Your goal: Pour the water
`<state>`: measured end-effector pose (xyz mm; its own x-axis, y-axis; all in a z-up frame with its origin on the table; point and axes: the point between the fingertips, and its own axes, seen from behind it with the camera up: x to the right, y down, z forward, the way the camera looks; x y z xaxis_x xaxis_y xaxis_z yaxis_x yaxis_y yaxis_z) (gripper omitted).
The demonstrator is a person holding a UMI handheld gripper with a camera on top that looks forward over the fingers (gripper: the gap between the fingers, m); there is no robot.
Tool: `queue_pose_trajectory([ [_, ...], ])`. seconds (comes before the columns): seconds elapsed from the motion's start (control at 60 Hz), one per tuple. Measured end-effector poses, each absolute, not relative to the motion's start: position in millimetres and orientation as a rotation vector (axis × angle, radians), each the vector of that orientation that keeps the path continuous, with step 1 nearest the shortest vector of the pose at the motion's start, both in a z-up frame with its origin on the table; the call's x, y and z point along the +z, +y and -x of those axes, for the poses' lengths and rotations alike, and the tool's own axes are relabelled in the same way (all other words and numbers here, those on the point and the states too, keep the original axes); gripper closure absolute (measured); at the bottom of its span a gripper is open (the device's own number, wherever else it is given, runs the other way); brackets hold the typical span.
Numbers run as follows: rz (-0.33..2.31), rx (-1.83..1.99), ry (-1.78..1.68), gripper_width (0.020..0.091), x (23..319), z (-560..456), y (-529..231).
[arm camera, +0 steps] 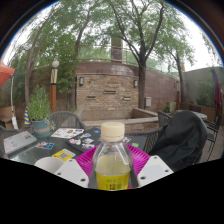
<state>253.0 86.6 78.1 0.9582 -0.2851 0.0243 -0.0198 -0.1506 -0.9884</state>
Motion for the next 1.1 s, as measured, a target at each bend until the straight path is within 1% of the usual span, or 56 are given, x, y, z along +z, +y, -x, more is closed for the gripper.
queue_pose_trajectory([
  [0.033,1.718,-0.249,0.241,0.0604,67,-257,75],
  [0.05,1.721,-0.252,0.253,0.0600,56,-267,91],
  [0.1,1.733,-0.266,0.265,0.0588,43,-270,72],
  [0.117,1.716,-0.269,0.262,0.0589,43,-272,65],
  [0.133,1.692,-0.265,0.262,0.0589,41,-277,86],
  [0.167,1.657,-0.262,0.279,0.0591,44,-278,72],
  [0.2,1.666,-0.242,0.294,0.0594,39,-276,61],
  [0.217,1.677,-0.235,0.299,0.0608,34,-277,81],
  [0.233,1.709,-0.236,0.297,0.0608,27,-275,73],
  [0.267,1.708,-0.243,0.293,0.0610,32,-273,60],
  [0.283,1.712,-0.246,0.295,0.0606,27,-273,56],
  [0.3,1.715,-0.245,0.295,0.0597,29,-275,66],
  [0.35,1.744,-0.241,0.304,0.0553,26,-273,47],
  [0.367,1.757,-0.238,0.317,0.0518,24,-278,64],
  [0.383,1.777,-0.231,0.335,0.0465,20,-278,56],
  [0.433,1.828,-0.186,0.376,0.0264,12,-271,35],
  [0.45,1.835,-0.172,0.388,0.0245,14,-270,43],
  [0.467,1.839,-0.163,0.399,0.0264,14,-268,35],
  [0.5,1.840,-0.150,0.419,0.0278,16,-264,22],
  [0.6,1.840,-0.169,0.441,0.0275,40,-250,-11],
  [0.733,1.849,-0.213,0.452,0.0275,83,-217,-82],
  [0.8,1.842,-0.220,0.446,0.0275,115,-187,-115],
  [0.967,1.852,-0.228,0.431,0.0273,184,-87,-206],
  [1.1,1.870,-0.232,0.415,0.0277,220,-15,-274],
])
